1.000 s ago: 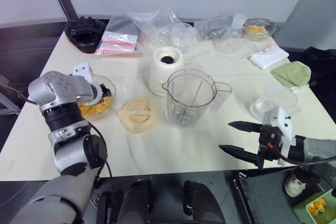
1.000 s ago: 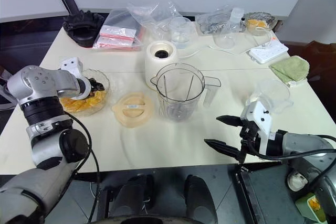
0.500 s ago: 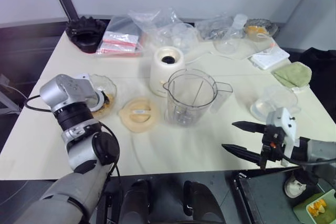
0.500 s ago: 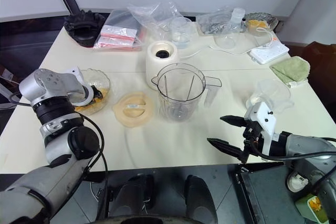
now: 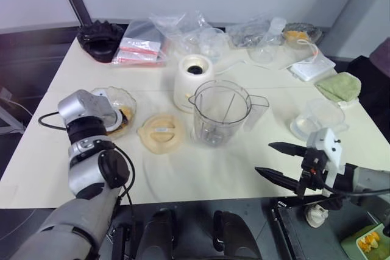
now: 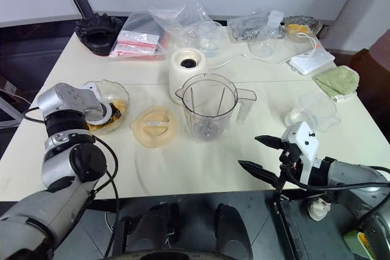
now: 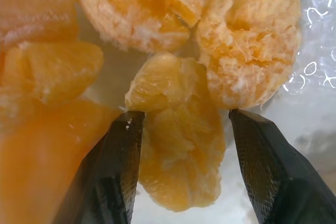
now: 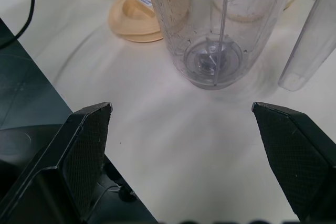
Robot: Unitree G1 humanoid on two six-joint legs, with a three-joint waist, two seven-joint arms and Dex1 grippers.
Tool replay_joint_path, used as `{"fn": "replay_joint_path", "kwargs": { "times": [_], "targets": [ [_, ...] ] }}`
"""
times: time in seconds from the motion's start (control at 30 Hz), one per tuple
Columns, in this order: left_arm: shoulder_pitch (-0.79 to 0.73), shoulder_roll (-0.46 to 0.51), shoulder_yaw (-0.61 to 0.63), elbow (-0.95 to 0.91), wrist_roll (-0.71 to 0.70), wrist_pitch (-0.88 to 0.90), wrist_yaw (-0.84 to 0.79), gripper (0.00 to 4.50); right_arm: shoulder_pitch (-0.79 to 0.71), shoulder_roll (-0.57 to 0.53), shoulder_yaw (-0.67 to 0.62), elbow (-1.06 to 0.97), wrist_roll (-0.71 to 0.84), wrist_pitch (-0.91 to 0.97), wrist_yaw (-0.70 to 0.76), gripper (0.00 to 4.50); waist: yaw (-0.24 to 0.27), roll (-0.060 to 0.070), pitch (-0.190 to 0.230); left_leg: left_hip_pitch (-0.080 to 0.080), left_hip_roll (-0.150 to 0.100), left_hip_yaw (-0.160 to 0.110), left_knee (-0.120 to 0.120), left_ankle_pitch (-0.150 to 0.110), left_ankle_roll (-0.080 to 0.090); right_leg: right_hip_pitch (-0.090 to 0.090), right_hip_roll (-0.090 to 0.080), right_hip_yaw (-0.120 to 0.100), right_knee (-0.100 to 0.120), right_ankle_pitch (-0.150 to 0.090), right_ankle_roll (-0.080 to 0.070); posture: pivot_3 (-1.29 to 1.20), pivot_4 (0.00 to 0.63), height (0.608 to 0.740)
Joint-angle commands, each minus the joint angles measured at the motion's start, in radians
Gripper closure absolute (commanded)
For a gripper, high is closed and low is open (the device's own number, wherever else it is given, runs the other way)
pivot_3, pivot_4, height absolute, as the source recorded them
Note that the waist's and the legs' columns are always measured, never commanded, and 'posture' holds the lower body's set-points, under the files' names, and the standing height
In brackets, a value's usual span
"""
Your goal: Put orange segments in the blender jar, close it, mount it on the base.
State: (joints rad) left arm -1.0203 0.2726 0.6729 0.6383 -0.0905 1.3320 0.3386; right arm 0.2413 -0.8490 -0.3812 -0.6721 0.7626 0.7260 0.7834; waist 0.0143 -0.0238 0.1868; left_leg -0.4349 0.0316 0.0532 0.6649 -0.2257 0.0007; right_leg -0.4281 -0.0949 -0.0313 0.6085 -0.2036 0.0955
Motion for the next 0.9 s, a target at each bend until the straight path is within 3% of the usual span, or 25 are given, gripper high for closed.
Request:
{"fn": "replay_joint_path", "kwargs": {
  "times": [0.03, 0.1, 0.37, 0.67, 0.9],
  "targets": [
    [0.009, 0.002, -0.021, 0.018, -0.012, 0.001, -0.013, 3.54, 0.0, -0.002, -0.035, -0.035, 0.007, -0.012, -0.009, 0.0, 0.001, 0.0, 0.0, 0.0, 0.0, 0.0, 0.0, 0.0, 0.0, 0.0, 0.0, 0.0, 0.0, 0.0, 0.0, 0.0, 0.15, 0.74],
    [0.007, 0.002, -0.028, 0.001, -0.015, 0.011, -0.018, 4.48, -0.004, -0.003, -0.033, -0.031, 0.006, -0.014, -0.01, 0.0, 0.002, 0.0, 0.0, 0.0, 0.0, 0.0, 0.0, 0.0, 0.0, 0.0, 0.0, 0.0, 0.0, 0.0, 0.0, 0.0, 0.15, 0.74],
    [-0.013, 0.026, -0.084, -0.115, -0.027, 0.08, -0.074, 4.48, -0.042, 0.0, -0.005, -0.007, -0.009, -0.024, -0.015, 0.0, 0.001, -0.001, 0.001, 0.0, 0.0, 0.0, 0.0, 0.0, 0.0, 0.0, -0.001, 0.0, 0.0, 0.0, 0.0, 0.0, 0.15, 0.74],
    [0.042, 0.17, -0.247, -0.411, -0.143, 0.282, -0.28, 4.48, -0.037, 0.003, -0.003, 0.022, -0.028, -0.042, 0.002, 0.0, -0.002, -0.003, 0.001, -0.001, 0.0, 0.0, 0.0, 0.0, 0.0, -0.001, -0.001, 0.0, 0.001, 0.0, 0.0, 0.0, 0.15, 0.74],
    [0.081, 0.305, -0.336, -0.431, -0.199, 0.282, -0.403, 4.48, -0.042, 0.021, 0.009, 0.06, -0.047, -0.059, 0.01, 0.0, -0.001, -0.003, 0.002, -0.001, 0.0, -0.001, 0.0, 0.0, -0.001, -0.002, -0.001, 0.0, 0.001, 0.0, 0.0, 0.0, 0.15, 0.74]
  ]
}}
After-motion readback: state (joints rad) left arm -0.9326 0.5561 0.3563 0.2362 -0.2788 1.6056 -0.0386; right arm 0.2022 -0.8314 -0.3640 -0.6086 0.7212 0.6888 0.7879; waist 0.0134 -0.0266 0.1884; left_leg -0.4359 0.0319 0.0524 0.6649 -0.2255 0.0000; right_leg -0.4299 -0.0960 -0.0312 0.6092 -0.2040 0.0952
